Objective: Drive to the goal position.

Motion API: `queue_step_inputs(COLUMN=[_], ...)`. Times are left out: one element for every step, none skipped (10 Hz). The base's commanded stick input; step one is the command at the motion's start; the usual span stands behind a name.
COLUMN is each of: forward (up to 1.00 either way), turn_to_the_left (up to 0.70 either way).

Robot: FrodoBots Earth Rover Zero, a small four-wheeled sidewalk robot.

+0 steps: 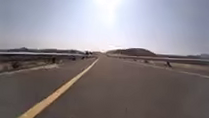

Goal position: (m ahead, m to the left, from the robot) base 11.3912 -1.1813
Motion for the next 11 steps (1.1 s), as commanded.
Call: queue_step_inputs(forward=[0.70,0.70,0.70,0.70,0.70,0.70,0.70,0.70,0.70,0.70,0.70], turn_to_the_left=[0.00,0.00,0.00,0.00,0.00,0.00,0.00,0.00,0.00,0.00,0.00])
